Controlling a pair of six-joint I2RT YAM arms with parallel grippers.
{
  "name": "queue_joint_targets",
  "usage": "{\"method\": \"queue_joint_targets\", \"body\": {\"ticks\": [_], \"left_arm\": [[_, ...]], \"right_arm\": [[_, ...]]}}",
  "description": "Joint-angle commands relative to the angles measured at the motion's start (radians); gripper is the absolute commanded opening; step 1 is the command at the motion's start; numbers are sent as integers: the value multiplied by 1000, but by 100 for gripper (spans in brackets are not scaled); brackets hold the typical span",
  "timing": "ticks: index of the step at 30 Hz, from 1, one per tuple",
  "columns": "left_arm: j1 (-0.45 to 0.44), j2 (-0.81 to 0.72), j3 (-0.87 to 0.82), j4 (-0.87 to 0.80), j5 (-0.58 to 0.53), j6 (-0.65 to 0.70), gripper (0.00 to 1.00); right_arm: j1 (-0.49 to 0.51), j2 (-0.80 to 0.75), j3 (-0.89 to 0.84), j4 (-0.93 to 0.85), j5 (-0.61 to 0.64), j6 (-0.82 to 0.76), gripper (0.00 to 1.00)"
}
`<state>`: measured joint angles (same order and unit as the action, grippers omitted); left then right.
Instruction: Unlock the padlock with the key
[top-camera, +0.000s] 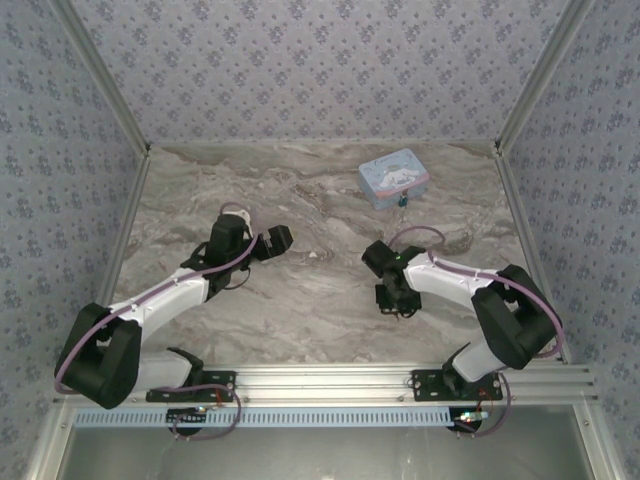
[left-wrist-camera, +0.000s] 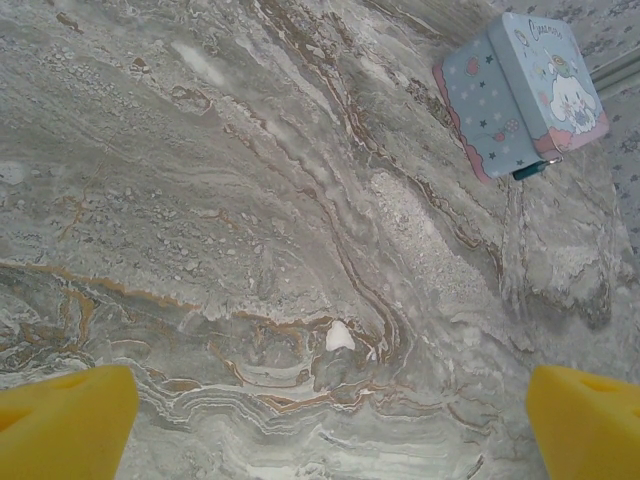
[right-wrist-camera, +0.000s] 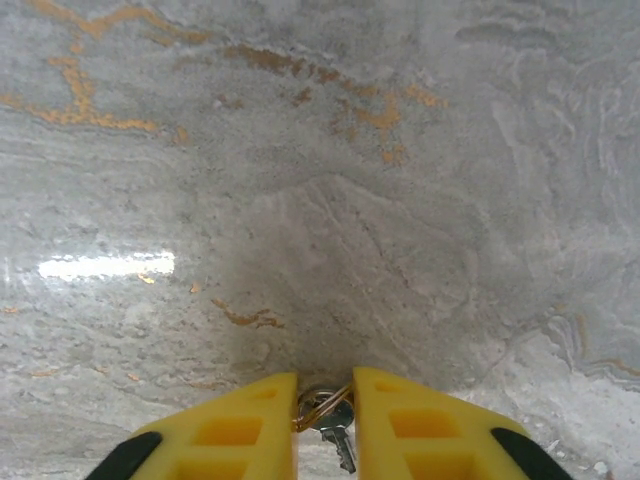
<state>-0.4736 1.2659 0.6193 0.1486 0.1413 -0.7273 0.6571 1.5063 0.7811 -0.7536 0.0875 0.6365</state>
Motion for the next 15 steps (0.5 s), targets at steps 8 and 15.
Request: {"method": "queue_joint_targets", "body": {"ticks": [8, 15], "left_arm": [[-5, -15, 30, -15, -11, 0, 99], [-5, -25, 32, -19, -12, 4, 99]], "right_arm": [[6, 15, 15, -33, 33, 1, 4], [9, -7, 19, -36, 34, 2, 0]]}}
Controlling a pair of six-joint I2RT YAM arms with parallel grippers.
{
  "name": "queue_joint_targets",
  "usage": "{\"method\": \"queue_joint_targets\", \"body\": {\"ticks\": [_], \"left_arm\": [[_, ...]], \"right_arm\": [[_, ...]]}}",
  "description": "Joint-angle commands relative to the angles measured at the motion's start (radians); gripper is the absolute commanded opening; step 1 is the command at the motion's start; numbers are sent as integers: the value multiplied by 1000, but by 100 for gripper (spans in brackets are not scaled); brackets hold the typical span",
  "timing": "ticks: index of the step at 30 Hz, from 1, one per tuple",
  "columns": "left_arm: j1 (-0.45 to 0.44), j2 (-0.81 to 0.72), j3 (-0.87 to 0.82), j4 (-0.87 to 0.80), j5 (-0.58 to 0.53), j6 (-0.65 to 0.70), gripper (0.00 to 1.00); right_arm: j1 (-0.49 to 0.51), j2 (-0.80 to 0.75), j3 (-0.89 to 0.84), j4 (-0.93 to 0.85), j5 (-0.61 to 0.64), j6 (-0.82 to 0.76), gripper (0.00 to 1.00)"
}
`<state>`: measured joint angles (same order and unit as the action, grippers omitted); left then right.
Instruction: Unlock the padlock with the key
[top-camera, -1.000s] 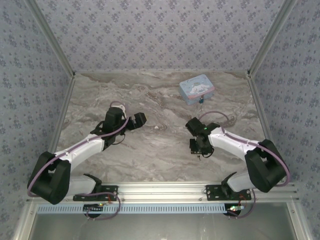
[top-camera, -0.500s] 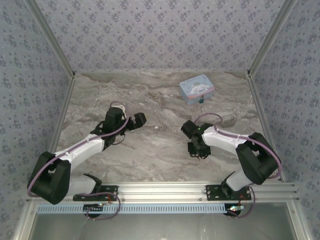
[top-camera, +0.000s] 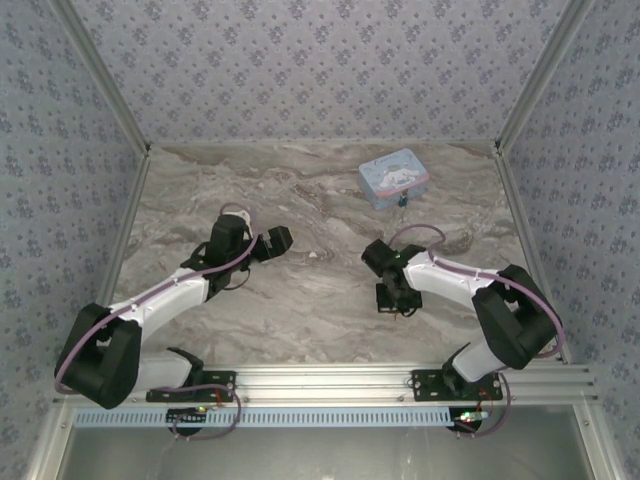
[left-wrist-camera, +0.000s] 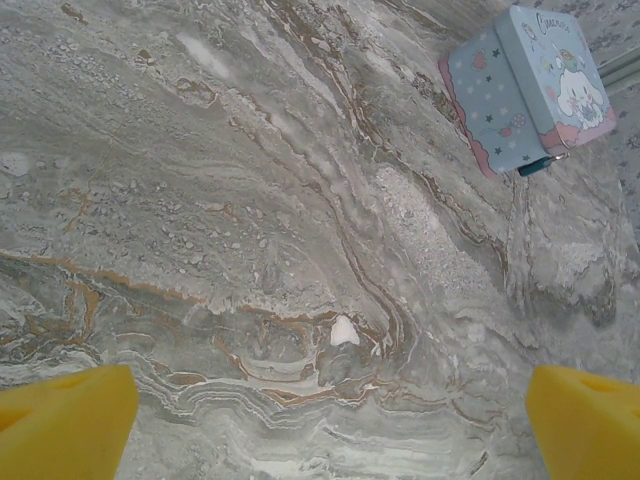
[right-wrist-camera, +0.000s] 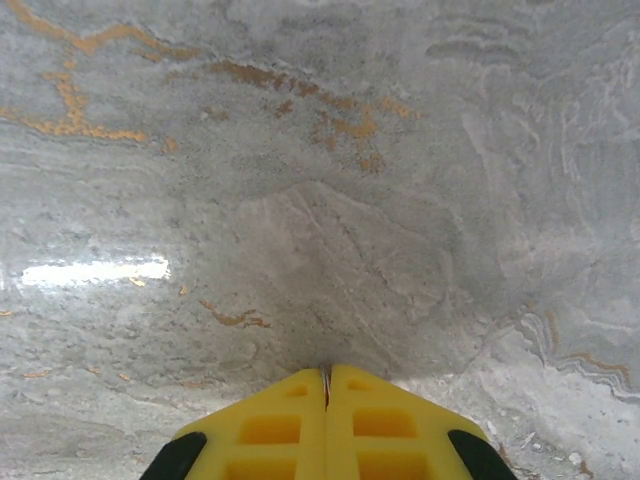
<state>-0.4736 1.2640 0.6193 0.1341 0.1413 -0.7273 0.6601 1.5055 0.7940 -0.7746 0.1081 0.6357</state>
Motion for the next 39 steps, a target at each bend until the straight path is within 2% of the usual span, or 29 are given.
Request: {"method": "queue_joint_targets", "body": {"ticks": [1, 8, 9, 17, 21, 25, 30, 39], "left_arm": [[-4, -28, 34, -6, -12, 5, 99], [-5, -76, 42, 2, 16, 39, 99], [-5, -87, 43, 9, 27, 48, 99], [-22, -166, 61, 102, 213, 167, 98], [-84, -168, 114, 93, 310, 253, 97], [-183, -129, 183, 68, 371, 331, 95], [-281, -66, 247, 38, 352, 400, 83], [-307, 12, 298, 21, 376, 419, 65]], "right_arm": [[6, -13, 8, -13, 14, 2, 0], [7, -140, -11, 83, 12, 2, 0], [8, -168, -15, 106, 10, -38, 0], [9, -391, -28, 364, 34, -144, 0], [9, -475, -20, 531, 23, -211, 0], [15, -507, -10, 671, -48, -256, 0], [40, -512, 1, 757, -132, -290, 0], [88, -517, 34, 737, -157, -297, 0]]}}
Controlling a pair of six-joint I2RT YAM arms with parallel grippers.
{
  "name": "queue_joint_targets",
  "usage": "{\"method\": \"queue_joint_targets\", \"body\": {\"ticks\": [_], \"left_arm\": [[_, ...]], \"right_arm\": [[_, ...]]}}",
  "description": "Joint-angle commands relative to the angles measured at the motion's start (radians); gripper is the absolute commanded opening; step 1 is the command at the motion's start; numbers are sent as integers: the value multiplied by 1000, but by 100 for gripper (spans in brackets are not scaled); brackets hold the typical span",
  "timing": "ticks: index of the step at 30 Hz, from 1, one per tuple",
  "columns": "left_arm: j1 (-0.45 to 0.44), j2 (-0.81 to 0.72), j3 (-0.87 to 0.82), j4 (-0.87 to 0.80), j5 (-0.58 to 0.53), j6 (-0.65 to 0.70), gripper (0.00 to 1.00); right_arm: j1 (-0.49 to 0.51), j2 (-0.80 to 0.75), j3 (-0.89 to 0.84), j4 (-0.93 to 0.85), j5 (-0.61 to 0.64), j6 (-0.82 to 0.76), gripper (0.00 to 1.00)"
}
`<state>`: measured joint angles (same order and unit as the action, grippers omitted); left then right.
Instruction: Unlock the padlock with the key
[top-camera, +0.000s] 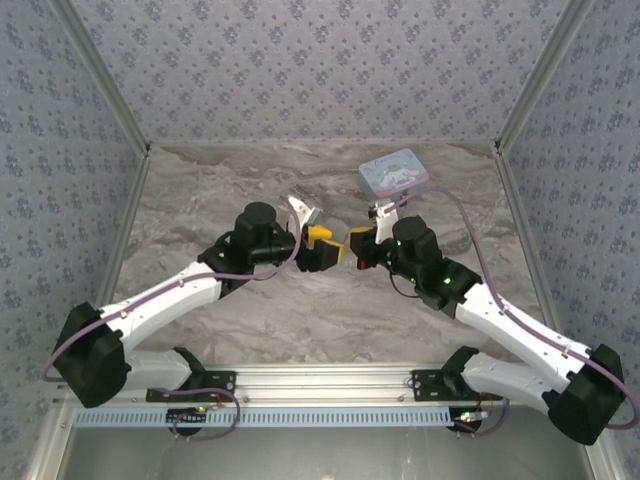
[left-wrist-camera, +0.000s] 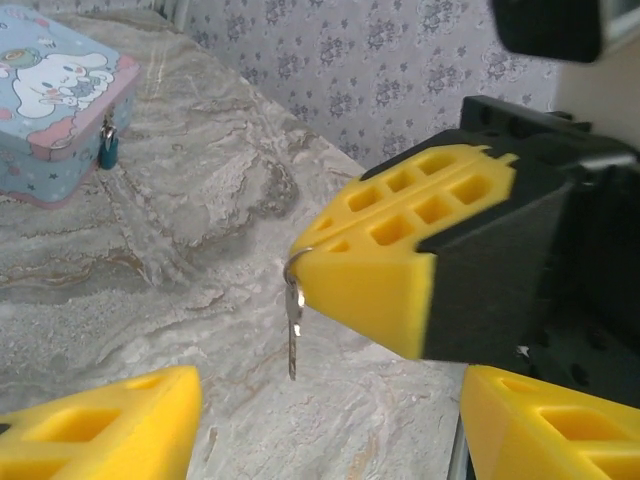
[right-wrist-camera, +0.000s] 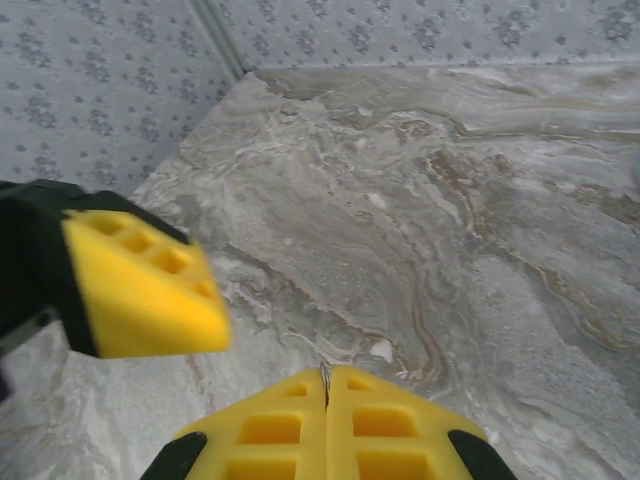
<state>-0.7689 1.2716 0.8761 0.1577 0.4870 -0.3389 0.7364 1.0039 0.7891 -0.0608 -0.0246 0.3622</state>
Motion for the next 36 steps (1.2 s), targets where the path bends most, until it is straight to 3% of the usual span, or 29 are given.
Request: {"method": "queue_joint_targets", "body": {"ticks": [1, 6, 12, 15, 26, 31, 36], "left_arm": [[-14, 8, 43, -3, 29, 33, 63], [-16, 15, 40, 2, 18, 37, 52], [-16, 17, 39, 1, 18, 48, 31], [-15, 18, 39, -6, 15, 53, 27], [-16, 2, 16, -20, -60, 67, 31], [-16, -28, -7, -15, -99, 73, 38], [-16, -51, -25, 1, -70, 90, 46]], "right_arm": [[15, -16, 39, 24, -26, -23, 0], [27, -16, 55, 21, -46, -25, 0], [32, -16, 71, -4, -48, -26, 0], [34, -18, 74, -5, -53, -20, 0], [34, -24, 99, -69, -50, -37, 0], [32, -34, 103, -129, -20, -57, 0], [26, -51, 93, -140, -21, -49, 0]]}}
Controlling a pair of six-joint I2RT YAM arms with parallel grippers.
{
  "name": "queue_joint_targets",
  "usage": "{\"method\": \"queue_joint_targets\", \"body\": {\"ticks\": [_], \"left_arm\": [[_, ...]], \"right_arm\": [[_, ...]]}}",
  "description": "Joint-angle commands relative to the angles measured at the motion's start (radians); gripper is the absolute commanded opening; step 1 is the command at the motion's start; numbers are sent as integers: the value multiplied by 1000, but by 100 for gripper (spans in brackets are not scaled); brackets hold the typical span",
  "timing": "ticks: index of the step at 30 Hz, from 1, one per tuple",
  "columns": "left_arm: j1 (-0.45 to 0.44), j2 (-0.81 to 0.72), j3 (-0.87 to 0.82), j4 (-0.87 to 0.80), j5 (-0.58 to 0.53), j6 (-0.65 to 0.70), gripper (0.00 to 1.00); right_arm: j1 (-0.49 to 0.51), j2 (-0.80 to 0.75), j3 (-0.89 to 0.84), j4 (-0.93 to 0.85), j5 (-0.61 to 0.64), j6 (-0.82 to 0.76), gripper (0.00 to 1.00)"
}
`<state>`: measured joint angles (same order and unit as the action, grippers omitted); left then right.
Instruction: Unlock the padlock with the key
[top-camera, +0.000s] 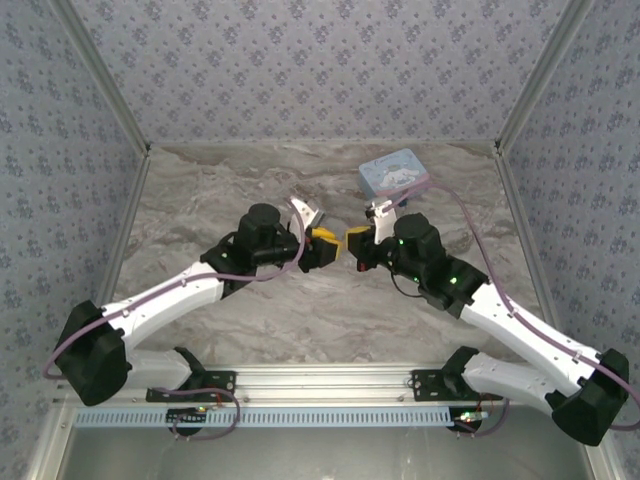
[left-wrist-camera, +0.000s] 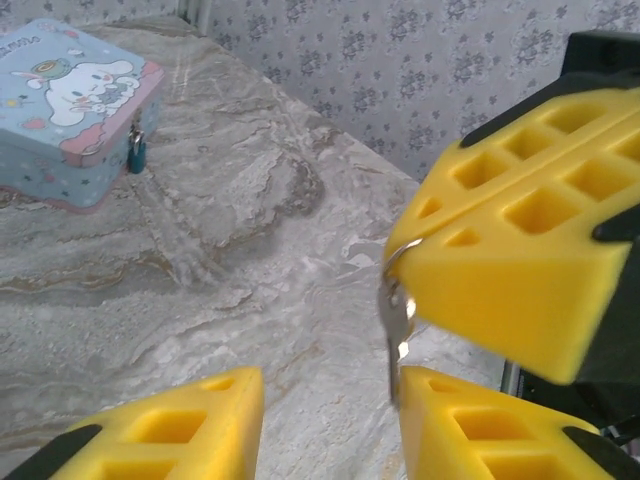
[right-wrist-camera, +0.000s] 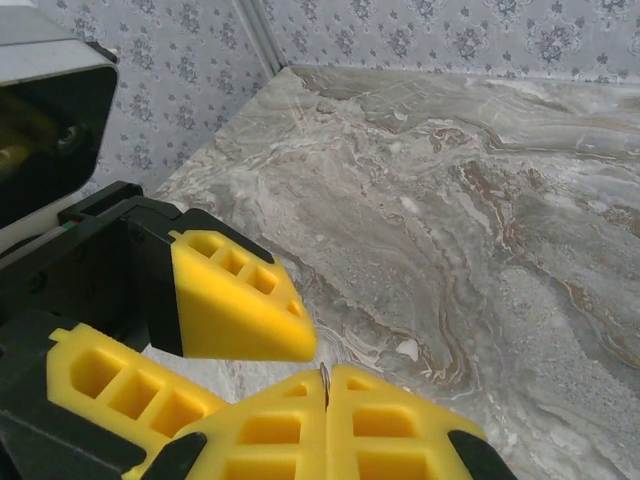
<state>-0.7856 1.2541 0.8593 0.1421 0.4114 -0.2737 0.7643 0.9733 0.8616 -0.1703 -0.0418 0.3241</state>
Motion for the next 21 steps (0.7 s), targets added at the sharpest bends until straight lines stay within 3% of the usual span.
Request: {"method": "queue_joint_targets", "body": {"ticks": [1, 11, 16, 21], "left_arm": [[1, -33, -8, 21, 20, 27, 49], [1, 12, 14, 30, 115, 28, 53], [1, 28, 22, 31, 116, 25, 43], [1, 31, 29, 25, 126, 38, 24]], "right_arm": [[-2, -21, 20, -32, -7, -7, 0], [1, -19, 14, -7, -38, 13, 0], [2, -16, 14, 0, -56, 16, 0], [1, -12, 13, -2, -68, 17, 0]]}}
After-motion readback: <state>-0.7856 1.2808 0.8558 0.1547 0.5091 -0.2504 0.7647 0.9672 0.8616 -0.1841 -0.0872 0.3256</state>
